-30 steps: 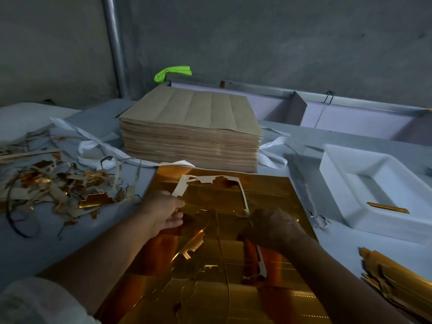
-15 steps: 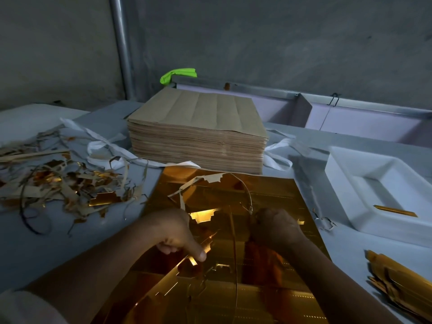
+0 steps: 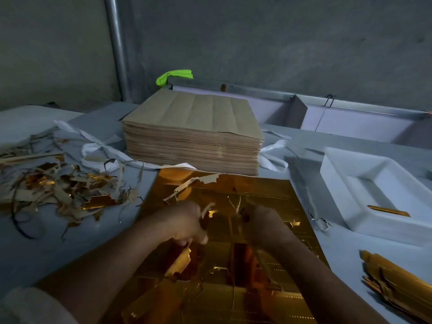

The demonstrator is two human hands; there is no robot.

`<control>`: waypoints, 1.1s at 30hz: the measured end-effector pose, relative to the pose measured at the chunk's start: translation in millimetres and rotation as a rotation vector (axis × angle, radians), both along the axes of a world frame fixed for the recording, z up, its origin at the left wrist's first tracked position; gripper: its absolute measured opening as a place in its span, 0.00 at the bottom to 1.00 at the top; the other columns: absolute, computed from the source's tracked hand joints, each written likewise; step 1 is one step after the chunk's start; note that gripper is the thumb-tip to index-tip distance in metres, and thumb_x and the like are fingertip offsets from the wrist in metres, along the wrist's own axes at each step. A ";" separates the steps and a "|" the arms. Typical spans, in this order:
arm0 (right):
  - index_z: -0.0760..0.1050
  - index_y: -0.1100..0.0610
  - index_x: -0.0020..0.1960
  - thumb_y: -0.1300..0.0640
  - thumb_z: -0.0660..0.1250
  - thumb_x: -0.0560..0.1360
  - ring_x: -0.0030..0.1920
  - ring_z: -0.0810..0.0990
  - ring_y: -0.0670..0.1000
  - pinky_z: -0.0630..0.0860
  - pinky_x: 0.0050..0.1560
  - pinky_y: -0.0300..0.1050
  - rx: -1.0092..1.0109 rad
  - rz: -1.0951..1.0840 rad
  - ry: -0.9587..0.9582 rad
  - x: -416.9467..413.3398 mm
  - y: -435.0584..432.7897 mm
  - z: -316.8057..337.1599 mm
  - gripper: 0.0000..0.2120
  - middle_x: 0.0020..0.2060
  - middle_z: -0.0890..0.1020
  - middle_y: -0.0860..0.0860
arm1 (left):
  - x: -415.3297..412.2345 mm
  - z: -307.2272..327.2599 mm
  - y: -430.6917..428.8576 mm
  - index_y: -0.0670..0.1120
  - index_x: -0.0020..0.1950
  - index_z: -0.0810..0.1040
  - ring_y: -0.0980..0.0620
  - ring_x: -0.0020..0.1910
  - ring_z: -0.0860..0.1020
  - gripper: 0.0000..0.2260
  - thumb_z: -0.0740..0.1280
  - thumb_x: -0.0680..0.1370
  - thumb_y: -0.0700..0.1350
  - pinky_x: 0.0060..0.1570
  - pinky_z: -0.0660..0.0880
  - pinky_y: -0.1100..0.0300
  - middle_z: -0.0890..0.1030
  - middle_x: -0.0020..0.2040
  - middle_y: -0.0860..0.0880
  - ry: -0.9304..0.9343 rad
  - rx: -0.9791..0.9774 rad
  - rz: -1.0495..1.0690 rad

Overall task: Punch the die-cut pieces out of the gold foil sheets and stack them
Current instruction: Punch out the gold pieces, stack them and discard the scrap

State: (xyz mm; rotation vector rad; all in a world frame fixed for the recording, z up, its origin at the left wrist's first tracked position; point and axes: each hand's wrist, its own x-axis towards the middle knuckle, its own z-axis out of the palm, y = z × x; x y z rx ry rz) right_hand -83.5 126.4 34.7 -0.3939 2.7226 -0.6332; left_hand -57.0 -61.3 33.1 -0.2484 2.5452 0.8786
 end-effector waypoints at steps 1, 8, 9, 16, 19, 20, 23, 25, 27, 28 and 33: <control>0.74 0.56 0.55 0.55 0.59 0.83 0.42 0.81 0.48 0.80 0.43 0.39 0.009 0.006 -0.038 0.7 -2.4 -0.6 0.07 0.45 0.80 0.51 | -5.0 1.7 -1.0 0.48 0.57 0.75 0.55 0.42 0.80 0.14 0.73 0.75 0.44 0.32 0.74 0.66 0.80 0.47 0.49 0.054 0.026 0.066; 0.75 0.56 0.52 0.54 0.62 0.82 0.42 0.82 0.47 0.80 0.41 0.38 0.037 -0.086 -0.124 -1.1 -16.0 -23.0 0.06 0.42 0.79 0.51 | -31.6 -6.0 -9.8 0.47 0.71 0.67 0.50 0.46 0.81 0.28 0.74 0.74 0.42 0.33 0.78 0.63 0.78 0.53 0.46 0.208 -0.027 0.260; 0.74 0.54 0.48 0.52 0.63 0.81 0.39 0.80 0.46 0.77 0.37 0.36 0.037 -0.096 -0.130 -2.0 -17.8 -25.0 0.07 0.40 0.79 0.50 | -33.0 -9.9 -11.9 0.47 0.68 0.71 0.51 0.45 0.81 0.24 0.74 0.74 0.43 0.35 0.78 0.63 0.79 0.51 0.47 0.176 -0.067 0.242; 0.68 0.51 0.40 0.51 0.59 0.83 0.35 0.76 0.43 0.72 0.34 0.34 0.084 -0.086 -0.094 -10.6 -22.2 -28.8 0.13 0.37 0.76 0.49 | -37.0 -26.2 -21.0 0.52 0.68 0.69 0.56 0.36 0.80 0.24 0.73 0.74 0.50 0.29 0.75 0.67 0.77 0.44 0.51 0.138 -0.226 0.224; 0.70 0.52 0.40 0.51 0.60 0.83 0.34 0.77 0.44 0.73 0.33 0.34 0.039 -0.109 -0.104 -13.4 -24.8 -27.4 0.13 0.37 0.77 0.49 | -39.1 -27.6 -23.6 0.52 0.66 0.71 0.56 0.34 0.80 0.21 0.72 0.76 0.50 0.28 0.76 0.67 0.77 0.43 0.51 0.193 -0.253 0.238; 0.70 0.52 0.40 0.51 0.60 0.82 0.33 0.78 0.44 0.75 0.33 0.34 -0.002 -0.129 -0.103 -13.8 -25.0 -26.7 0.12 0.36 0.78 0.49 | -39.3 -27.8 -24.0 0.52 0.65 0.72 0.56 0.34 0.80 0.20 0.72 0.76 0.50 0.30 0.77 0.66 0.77 0.42 0.52 0.204 -0.253 0.240; 0.73 0.52 0.42 0.53 0.61 0.82 0.35 0.82 0.46 0.81 0.38 0.37 -0.208 -0.197 -0.155 -13.8 -25.8 -24.0 0.10 0.39 0.81 0.51 | -39.8 -28.5 -27.4 0.51 0.61 0.76 0.55 0.36 0.82 0.16 0.73 0.75 0.51 0.40 0.82 0.59 0.79 0.42 0.52 0.258 -0.250 0.238; 0.73 0.53 0.47 0.53 0.61 0.82 0.37 0.84 0.48 0.82 0.38 0.39 -0.388 -0.274 -0.271 -13.0 -28.2 -19.6 0.07 0.43 0.82 0.53 | -39.7 -27.4 -28.8 0.51 0.57 0.77 0.54 0.35 0.82 0.13 0.72 0.75 0.52 0.41 0.82 0.57 0.81 0.41 0.52 0.277 -0.235 0.236; 0.75 0.55 0.50 0.56 0.62 0.81 0.38 0.86 0.49 0.82 0.38 0.40 -0.558 -0.351 -0.355 -14.6 -30.6 -18.7 0.04 0.45 0.83 0.54 | -39.7 -24.2 -28.1 0.53 0.54 0.77 0.54 0.36 0.82 0.09 0.72 0.76 0.51 0.35 0.81 0.60 0.81 0.41 0.50 0.248 -0.099 0.256; 0.76 0.56 0.51 0.57 0.63 0.81 0.39 0.86 0.50 0.82 0.39 0.41 -0.635 -0.378 -0.388 -15.6 -31.9 -19.0 0.04 0.45 0.84 0.55 | -39.8 -22.0 -26.4 0.52 0.53 0.77 0.54 0.38 0.82 0.08 0.72 0.76 0.49 0.32 0.79 0.62 0.82 0.42 0.50 0.223 0.028 0.273; 0.77 0.57 0.56 0.57 0.63 0.81 0.48 0.85 0.54 0.83 0.43 0.44 -0.897 -0.472 -0.533 -21.6 -37.4 -21.2 0.07 0.50 0.83 0.57 | -37.6 -11.4 -7.0 0.46 0.54 0.79 0.55 0.34 0.81 0.07 0.71 0.77 0.44 0.33 0.78 0.64 0.81 0.39 0.48 0.081 0.538 0.275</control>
